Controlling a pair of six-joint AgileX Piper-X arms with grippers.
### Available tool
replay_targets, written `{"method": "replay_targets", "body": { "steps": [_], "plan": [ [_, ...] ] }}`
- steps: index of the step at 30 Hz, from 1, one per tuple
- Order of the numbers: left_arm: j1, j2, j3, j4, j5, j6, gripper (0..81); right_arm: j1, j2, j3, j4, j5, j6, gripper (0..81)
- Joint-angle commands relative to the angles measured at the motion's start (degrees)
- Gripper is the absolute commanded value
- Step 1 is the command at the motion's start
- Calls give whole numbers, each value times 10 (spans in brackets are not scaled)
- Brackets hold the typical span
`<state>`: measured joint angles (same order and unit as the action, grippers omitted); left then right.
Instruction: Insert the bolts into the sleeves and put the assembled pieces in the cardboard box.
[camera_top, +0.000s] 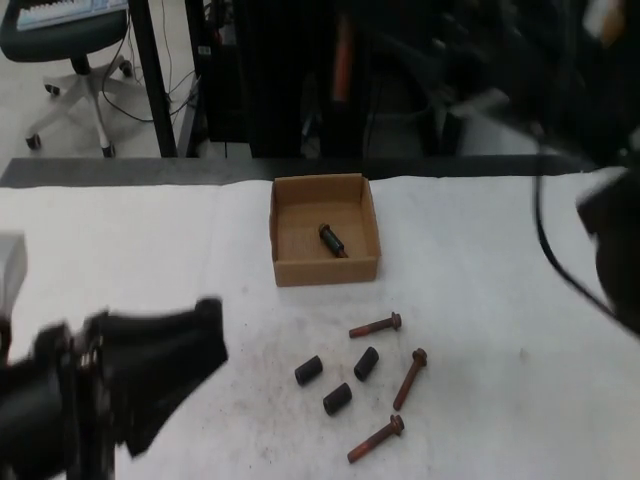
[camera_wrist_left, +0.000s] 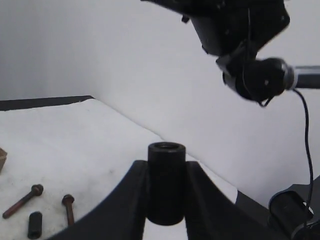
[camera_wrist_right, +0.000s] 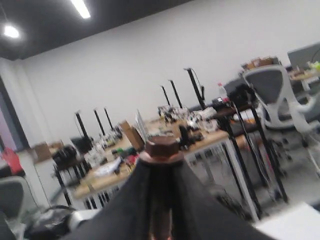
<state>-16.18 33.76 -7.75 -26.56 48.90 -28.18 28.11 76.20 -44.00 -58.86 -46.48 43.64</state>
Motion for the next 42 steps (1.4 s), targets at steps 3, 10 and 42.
{"method": "replay_targets", "body": {
  "steps": [3, 10, 42],
  "plan": [
    [-23, 126, -62, -98, 57, 8, 1, 7, -12, 71, -158, 21, 59, 8],
    [-105, 254, -111, -176, 86, 8, 1, 41, -12, 89, -135, 22, 26, 8],
    [-135, 277, -118, -262, 26, 20, 1, 41, -12, 88, -28, -1, -26, 8]
  ]
}}
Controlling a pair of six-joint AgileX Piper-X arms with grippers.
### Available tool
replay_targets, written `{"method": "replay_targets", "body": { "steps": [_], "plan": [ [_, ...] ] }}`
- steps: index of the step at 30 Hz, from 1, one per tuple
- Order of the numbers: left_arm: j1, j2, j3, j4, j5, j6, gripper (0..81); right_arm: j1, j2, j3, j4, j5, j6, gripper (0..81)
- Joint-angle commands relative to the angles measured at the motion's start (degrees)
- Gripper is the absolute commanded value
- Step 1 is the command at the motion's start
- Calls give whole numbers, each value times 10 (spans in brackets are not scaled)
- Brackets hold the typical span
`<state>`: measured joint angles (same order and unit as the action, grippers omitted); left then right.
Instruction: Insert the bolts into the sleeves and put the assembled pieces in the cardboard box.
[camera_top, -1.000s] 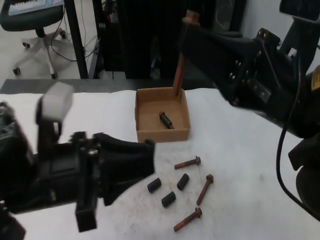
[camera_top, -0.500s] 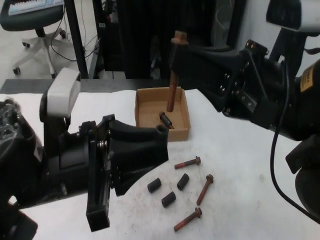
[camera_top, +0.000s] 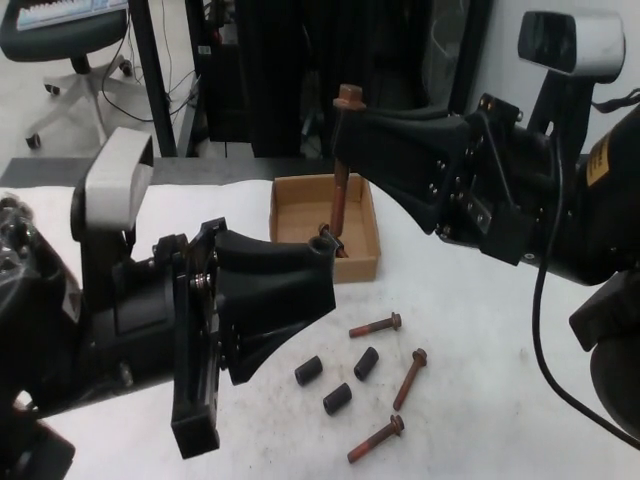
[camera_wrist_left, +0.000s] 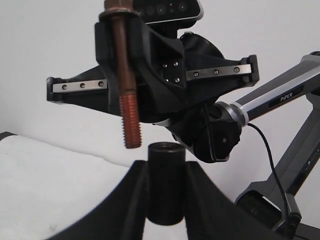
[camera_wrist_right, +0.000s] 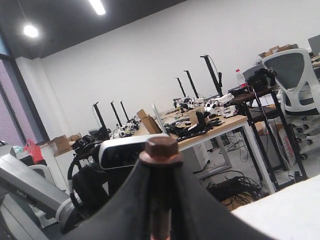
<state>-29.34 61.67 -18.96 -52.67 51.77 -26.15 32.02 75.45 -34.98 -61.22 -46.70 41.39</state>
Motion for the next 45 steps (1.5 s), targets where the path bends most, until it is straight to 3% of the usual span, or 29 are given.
{"method": "replay_targets", "body": {
  "steps": [1, 14, 22, 37, 45],
  "plan": [
    [-3, -2, -6, 8, -3, 0, 1, 2, -5, -3, -5, 1, -3, 8],
    [-3, -2, -6, 53, -7, 17, 1, 3, -5, -29, 6, -27, 15, 8],
    [-3, -2, -6, 53, -16, 17, 1, 35, -5, -29, 55, -30, -24, 8],
    [-3, -2, -6, 6, -16, 0, 1, 32, -5, -50, 44, -32, -23, 8],
    [-3, -2, -6, 6, 16, 0, 1, 32, -5, -53, 44, -33, -19, 8]
  ]
}}
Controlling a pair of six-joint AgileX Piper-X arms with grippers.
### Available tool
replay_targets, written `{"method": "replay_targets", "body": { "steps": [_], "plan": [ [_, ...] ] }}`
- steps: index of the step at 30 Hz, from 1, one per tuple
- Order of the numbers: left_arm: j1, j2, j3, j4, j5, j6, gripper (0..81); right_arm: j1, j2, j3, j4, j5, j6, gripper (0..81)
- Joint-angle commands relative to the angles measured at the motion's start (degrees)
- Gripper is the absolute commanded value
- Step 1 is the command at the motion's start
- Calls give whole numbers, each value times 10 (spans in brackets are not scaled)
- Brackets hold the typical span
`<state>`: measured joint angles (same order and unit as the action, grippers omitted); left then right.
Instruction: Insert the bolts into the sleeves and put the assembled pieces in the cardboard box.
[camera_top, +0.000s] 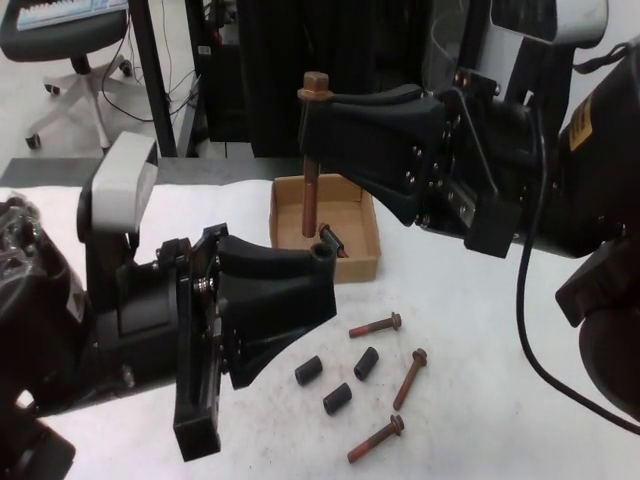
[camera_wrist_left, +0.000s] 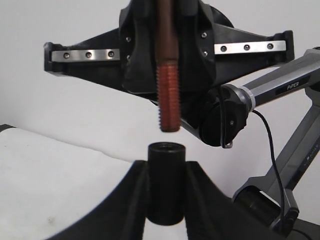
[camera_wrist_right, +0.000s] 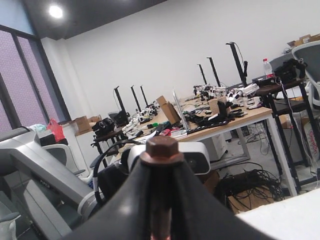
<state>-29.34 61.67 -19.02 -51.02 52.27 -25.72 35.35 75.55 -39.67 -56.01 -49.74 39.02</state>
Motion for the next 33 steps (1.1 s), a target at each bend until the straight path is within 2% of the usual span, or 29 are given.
{"method": "replay_targets", "body": {
  "steps": [1, 8, 18, 33],
  "plan": [
    [-3, -2, -5, -10, 11, -5, 1, -1, -6, -6, -8, -3, 4, 8],
    [-3, -2, -5, -10, 9, -5, 1, -3, -6, -6, -3, -3, 5, 8],
    [-3, -2, -5, -11, -12, -5, 1, -38, -6, -6, -3, -43, 22, 8],
    [-3, -2, -5, -11, -35, 0, 1, -39, -6, -6, -3, -43, 23, 8]
  ]
}}
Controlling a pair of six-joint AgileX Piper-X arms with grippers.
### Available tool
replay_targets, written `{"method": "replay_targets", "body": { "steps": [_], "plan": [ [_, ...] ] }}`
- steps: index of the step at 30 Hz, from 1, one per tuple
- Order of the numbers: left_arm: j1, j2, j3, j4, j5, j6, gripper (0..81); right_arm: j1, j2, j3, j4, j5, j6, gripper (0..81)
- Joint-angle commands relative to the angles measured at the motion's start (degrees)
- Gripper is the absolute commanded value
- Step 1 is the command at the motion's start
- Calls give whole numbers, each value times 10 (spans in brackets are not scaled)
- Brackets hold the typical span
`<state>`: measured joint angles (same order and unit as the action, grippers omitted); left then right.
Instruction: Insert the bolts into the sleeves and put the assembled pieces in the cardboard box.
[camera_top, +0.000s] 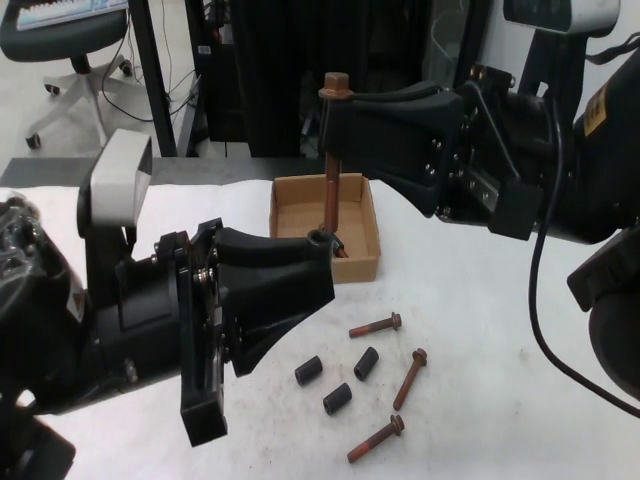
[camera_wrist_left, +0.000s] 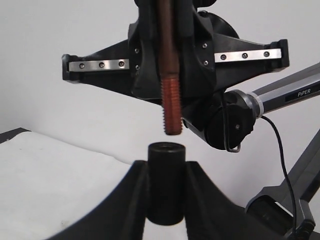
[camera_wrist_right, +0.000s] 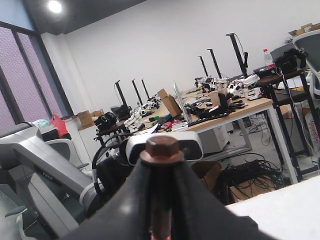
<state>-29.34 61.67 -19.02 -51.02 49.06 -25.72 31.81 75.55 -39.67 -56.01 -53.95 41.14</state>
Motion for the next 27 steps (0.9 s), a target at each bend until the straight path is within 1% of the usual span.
{"method": "replay_targets", "body": {
  "steps": [1, 5, 11, 15, 20, 27],
  "plan": [
    [-3, -2, -5, -11, -3, 0, 1, -4, -6, -6, -1, -1, 2, 8],
    [-3, -2, -5, -11, -3, 0, 1, -4, -6, -6, 23, -1, -7, 8],
    [-3, -2, -5, -11, -1, 0, 1, -4, -6, -6, 23, -1, -10, 8],
    [-3, -2, -5, -11, 14, 0, 1, -4, -6, -6, 23, 1, -9, 8],
    [-3, -2, -5, -6, 11, 0, 1, -4, -6, -6, 23, 1, -9, 8],
    [-3, -2, -5, 16, 11, 0, 1, 17, -6, -6, 23, 2, -9, 8]
  ]
}}
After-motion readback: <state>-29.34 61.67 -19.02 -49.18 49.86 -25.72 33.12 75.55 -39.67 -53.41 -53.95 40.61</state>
